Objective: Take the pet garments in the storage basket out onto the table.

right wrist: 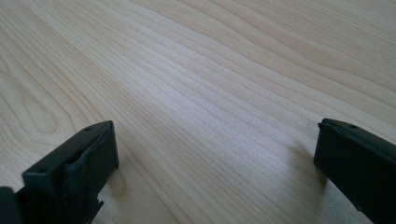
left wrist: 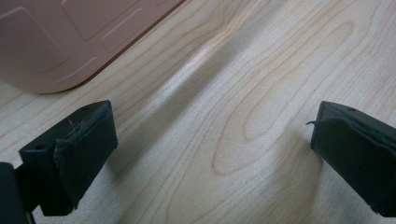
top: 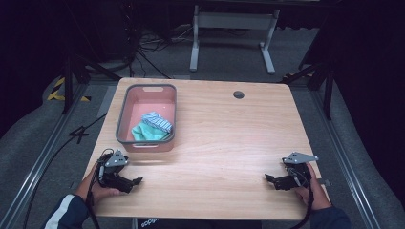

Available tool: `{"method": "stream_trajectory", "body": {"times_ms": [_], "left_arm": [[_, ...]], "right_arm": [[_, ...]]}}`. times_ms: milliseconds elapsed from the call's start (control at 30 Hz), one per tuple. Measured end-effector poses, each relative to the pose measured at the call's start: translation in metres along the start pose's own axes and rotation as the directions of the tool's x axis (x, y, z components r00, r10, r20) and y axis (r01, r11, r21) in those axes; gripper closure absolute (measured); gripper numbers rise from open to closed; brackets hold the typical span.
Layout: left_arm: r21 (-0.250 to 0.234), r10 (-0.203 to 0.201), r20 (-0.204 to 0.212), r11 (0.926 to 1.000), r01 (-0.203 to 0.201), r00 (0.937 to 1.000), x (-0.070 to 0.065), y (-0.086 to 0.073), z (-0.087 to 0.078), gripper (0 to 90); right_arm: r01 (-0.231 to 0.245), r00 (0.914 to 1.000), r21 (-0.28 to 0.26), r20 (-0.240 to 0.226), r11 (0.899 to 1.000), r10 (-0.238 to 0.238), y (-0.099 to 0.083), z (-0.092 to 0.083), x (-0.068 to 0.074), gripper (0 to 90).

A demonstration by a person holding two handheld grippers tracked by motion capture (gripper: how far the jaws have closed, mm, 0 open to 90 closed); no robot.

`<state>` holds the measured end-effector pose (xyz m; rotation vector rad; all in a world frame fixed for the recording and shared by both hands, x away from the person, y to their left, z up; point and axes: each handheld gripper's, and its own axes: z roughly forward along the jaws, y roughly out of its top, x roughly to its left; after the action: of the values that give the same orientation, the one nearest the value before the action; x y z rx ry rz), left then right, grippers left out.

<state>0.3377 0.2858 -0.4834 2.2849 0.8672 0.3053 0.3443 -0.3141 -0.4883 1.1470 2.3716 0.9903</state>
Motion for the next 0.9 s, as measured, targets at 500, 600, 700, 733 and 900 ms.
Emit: {"method": "stream_trajectory", "body": {"times_ms": [500, 600, 700, 733, 900], "left_arm": [[0.038, -0.030, -0.028, 0.9988, 0.031, 0.9992, 0.000, 0.004, -0.010, 19.1], [0.045, -0.016, -0.026, 0.9989, 0.017, 0.9995, -0.002, 0.005, -0.014, 17.3], [0.032, -0.020, -0.033, 0.9992, 0.021, 0.9993, -0.004, 0.010, -0.023, 17.1], [0.032, -0.016, -0.042, 0.9993, 0.017, 0.9990, -0.004, 0.011, -0.026, 17.8], [0.004, -0.018, -0.058, 0.9998, 0.018, 0.9981, -0.003, 0.017, -0.037, 18.1]], "right_arm": [[-0.001, 1.0000, 0.000, 0.001, 1.000, 0.001, 0.000, 0.000, 0.000, 0.0], [-0.001, 1.0000, 0.000, 0.002, 1.000, 0.001, 0.000, 0.000, 0.000, 0.0], [-0.002, 1.0000, 0.000, 0.002, 1.000, 0.002, 0.000, 0.000, 0.000, 0.0], [-0.002, 1.0000, 0.000, 0.002, 1.000, 0.002, 0.000, 0.000, 0.000, 0.0], [-0.002, 1.0000, 0.000, 0.002, 1.000, 0.002, 0.000, 0.000, 0.000, 0.0]]}}
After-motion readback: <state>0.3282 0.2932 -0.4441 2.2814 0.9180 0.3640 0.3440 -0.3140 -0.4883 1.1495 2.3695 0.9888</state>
